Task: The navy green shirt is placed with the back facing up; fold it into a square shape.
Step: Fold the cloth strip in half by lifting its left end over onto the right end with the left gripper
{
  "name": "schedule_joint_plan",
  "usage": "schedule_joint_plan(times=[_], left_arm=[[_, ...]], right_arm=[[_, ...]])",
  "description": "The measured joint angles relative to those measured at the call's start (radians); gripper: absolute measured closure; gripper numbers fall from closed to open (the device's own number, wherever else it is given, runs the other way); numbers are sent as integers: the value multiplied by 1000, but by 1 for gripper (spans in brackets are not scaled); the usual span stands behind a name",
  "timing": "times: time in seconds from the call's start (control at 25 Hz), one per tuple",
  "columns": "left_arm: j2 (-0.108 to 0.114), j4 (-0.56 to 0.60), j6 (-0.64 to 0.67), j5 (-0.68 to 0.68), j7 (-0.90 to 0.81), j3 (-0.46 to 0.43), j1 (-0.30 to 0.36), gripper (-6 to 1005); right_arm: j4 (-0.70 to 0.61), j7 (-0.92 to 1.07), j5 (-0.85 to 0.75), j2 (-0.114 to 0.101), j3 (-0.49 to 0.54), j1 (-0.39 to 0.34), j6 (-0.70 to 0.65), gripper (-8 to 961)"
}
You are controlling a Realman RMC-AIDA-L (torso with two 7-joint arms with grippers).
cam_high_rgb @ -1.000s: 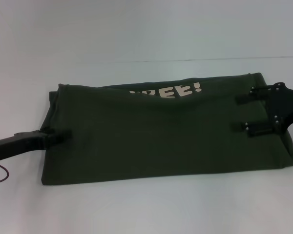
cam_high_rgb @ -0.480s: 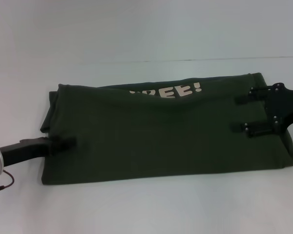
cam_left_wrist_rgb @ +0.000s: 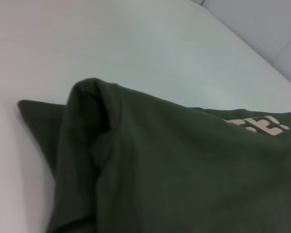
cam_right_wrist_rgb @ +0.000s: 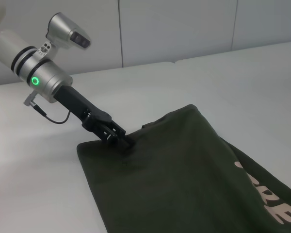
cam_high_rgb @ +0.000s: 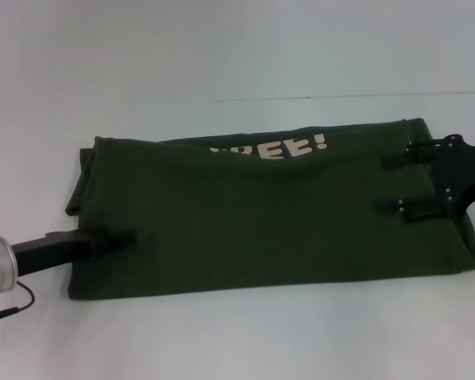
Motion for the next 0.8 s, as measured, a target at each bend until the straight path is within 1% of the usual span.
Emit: schedule_joint_plan(times=[0.08,0.2,0.28,0.4,0.48,0.56,0.8], left_arm=[[-2,0,19,-6,6,3,0,348],[-4,11,88,-35,29,-8,4,349],[-3,26,133,-67,46,-27,14,349],[0,56,177,-108,62,-83,39,350],[1,68,177,-115,67,-119,51,350],[1,71,162,-115,76,-135,58,350],[-4,40,102,-106,134,-123,58,349]], right_arm=[[0,0,-1,0,0,0,0,127],[0,0,-5,0,0,0,0,127],[0,0,-7,0,0,-1,0,127],[0,-1,-9,0,0,-1,0,127],[0,0,-9,0,0,-1,0,127],[0,-1,-10,0,0,-2,0,128],[0,0,-11,0,0,-2,0,128]])
